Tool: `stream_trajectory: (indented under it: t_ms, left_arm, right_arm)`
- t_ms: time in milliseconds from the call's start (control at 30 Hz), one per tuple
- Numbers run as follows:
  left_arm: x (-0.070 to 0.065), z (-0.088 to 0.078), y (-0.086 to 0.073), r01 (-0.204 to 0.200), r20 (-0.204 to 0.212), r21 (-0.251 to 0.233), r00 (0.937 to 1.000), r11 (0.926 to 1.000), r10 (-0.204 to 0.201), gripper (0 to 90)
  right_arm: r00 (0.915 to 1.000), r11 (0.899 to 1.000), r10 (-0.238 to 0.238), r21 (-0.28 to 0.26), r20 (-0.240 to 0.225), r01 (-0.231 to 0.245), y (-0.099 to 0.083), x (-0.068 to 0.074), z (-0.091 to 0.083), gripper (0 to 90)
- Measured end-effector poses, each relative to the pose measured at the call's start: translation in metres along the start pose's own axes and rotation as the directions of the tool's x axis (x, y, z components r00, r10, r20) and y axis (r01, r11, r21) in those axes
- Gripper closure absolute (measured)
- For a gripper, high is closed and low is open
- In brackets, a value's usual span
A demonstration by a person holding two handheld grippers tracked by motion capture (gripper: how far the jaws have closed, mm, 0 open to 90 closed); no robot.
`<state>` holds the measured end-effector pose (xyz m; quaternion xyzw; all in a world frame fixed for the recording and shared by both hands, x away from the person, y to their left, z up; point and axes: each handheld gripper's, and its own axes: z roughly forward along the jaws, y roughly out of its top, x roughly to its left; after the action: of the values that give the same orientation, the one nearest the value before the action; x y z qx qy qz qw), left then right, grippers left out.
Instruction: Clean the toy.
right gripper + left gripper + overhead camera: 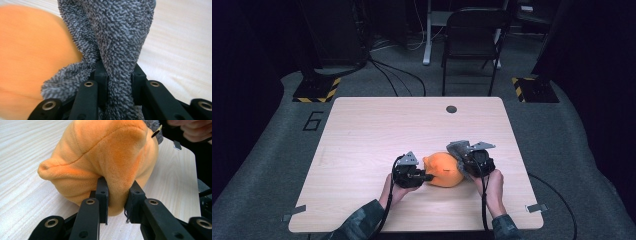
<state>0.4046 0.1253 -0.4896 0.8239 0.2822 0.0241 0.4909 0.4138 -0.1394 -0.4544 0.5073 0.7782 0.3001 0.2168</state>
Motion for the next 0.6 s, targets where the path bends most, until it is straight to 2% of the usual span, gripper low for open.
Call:
stream_trajectory:
  t_ms: [133,267,400,500,600]
  left_arm:
    - [0.000,0.000,0.000,-0.001,0.004,0.000,1.0000,1.0000,0.001,75.1]
    - [-0.001,0.000,0.000,-0.002,0.009,0.001,1.0000,1.0000,0.002,75.1]
    - [0.001,0.000,-0.001,-0.004,0.007,0.001,1.0000,1.0000,0.004,75.1]
    - [0.001,0.000,-0.001,0.001,0.009,-0.002,1.0000,1.0000,-0.001,75.1]
    - [0.001,-0.001,-0.001,-0.003,0.006,-0.001,1.0000,1.0000,0.003,75.1]
  right_arm:
    - [0.9995,0.999,0.031,0.038,0.004,-0.031,-0.008,-0.007,0.013,73.6]
    - [0.9993,0.997,0.030,0.071,0.022,-0.032,-0.013,-0.012,0.023,73.4]
    - [0.9999,0.989,0.008,0.150,0.010,-0.009,-0.023,-0.014,0.040,72.9]
    - [0.9995,0.988,-0.022,0.153,0.021,0.018,-0.021,-0.011,0.041,73.0]
    - [0.9999,0.989,-0.010,0.150,0.007,0.009,-0.021,-0.014,0.041,73.1]
